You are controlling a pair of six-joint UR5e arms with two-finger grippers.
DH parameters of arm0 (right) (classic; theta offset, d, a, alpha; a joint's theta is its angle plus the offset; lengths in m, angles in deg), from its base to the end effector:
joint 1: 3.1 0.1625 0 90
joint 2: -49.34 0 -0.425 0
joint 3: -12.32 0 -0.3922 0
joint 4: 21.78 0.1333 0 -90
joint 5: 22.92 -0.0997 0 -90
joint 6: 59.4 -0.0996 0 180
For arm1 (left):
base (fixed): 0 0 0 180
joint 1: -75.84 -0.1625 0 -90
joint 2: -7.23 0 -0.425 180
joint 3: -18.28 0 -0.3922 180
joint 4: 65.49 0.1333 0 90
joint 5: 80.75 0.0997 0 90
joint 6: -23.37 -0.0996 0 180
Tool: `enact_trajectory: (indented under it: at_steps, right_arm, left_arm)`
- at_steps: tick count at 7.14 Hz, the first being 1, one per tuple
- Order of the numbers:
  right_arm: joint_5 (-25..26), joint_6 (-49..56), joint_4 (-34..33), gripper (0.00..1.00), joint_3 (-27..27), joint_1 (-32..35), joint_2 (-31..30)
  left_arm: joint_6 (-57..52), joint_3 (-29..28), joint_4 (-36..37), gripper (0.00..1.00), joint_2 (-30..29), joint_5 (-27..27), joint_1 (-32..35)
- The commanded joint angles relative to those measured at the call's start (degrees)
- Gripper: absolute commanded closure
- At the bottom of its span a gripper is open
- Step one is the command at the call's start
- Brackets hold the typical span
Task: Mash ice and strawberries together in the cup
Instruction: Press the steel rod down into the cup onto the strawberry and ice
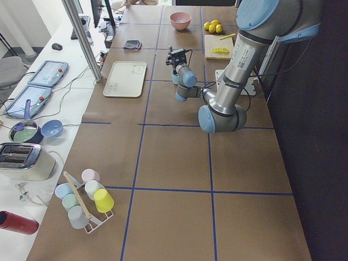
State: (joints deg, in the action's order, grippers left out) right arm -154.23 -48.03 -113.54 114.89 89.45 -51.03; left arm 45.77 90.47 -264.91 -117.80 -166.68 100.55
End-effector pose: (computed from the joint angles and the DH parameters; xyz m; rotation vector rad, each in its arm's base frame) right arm 0.0860 -0.4123 0.6395 0.0948 -0.7155 -0.1500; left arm 0.5216 -0.3945 0.2551 1.6350 1.5152 0.3358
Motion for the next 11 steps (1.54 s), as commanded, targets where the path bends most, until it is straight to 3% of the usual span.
enact_trajectory:
  at_steps: [1,5,7,9,11]
  right_arm:
    - [0.0,0.0,0.0,0.01,0.0,0.0,0.0]
    - [0.0,0.0,0.1,0.01,0.0,0.0,0.0]
    - [0.0,0.1,0.0,0.01,-0.2,0.0,0.0]
    - [0.0,0.1,0.0,0.01,-0.7,0.0,0.0]
    - [-0.1,0.0,0.0,0.01,-0.6,0.0,0.1]
  left_arm:
    - [-0.1,-2.8,-2.6,1.00,-0.3,0.2,-0.3]
    - [0.8,0.5,-1.9,1.00,-0.4,-0.2,0.8]
    - [1.1,5.6,4.4,1.00,-0.1,-0.3,1.6]
    - [5.2,17.7,22.0,1.00,1.2,-0.3,2.1]
    - [5.9,33.9,50.4,1.00,4.5,-0.5,2.1]
